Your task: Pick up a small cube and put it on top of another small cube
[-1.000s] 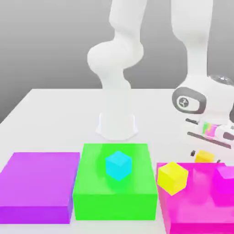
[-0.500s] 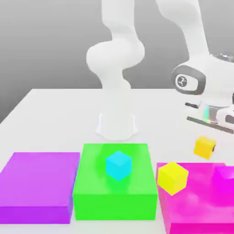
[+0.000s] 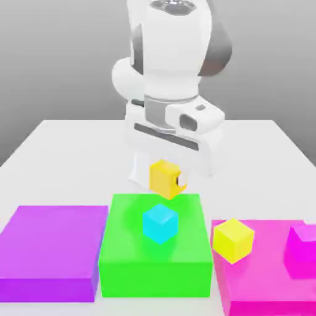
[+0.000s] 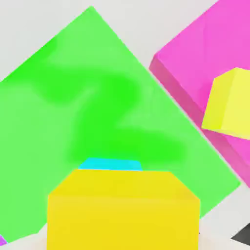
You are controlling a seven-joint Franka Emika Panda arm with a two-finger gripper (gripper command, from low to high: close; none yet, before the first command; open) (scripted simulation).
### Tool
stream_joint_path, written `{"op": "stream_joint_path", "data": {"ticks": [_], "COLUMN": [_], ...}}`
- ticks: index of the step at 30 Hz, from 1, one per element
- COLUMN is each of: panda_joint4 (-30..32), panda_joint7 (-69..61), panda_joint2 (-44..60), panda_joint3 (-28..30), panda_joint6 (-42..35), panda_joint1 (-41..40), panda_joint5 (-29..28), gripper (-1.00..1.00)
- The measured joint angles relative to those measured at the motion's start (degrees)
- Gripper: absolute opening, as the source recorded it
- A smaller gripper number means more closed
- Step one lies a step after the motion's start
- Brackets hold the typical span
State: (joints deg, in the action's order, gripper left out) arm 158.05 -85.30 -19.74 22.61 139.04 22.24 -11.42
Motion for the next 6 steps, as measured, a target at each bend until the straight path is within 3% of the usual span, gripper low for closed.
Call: {"op": "stream_joint_path", "data": {"ticks": [2, 3, 6], "panda_joint4": [1.19, 1.55, 1.54], "panda_joint7": [-0.76, -0.96, -0.96], "panda_joint2": [3.41, 4.44, 4.44], "panda_joint3": [0.92, 1.16, 1.16], "panda_joint6": [4.56, 5.93, 5.93], "panda_joint1": [0.31, 0.41, 0.41], "panda_joint5": [0.51, 0.67, 0.67], "gripper": [-1.0, 1.0, 1.0]}}
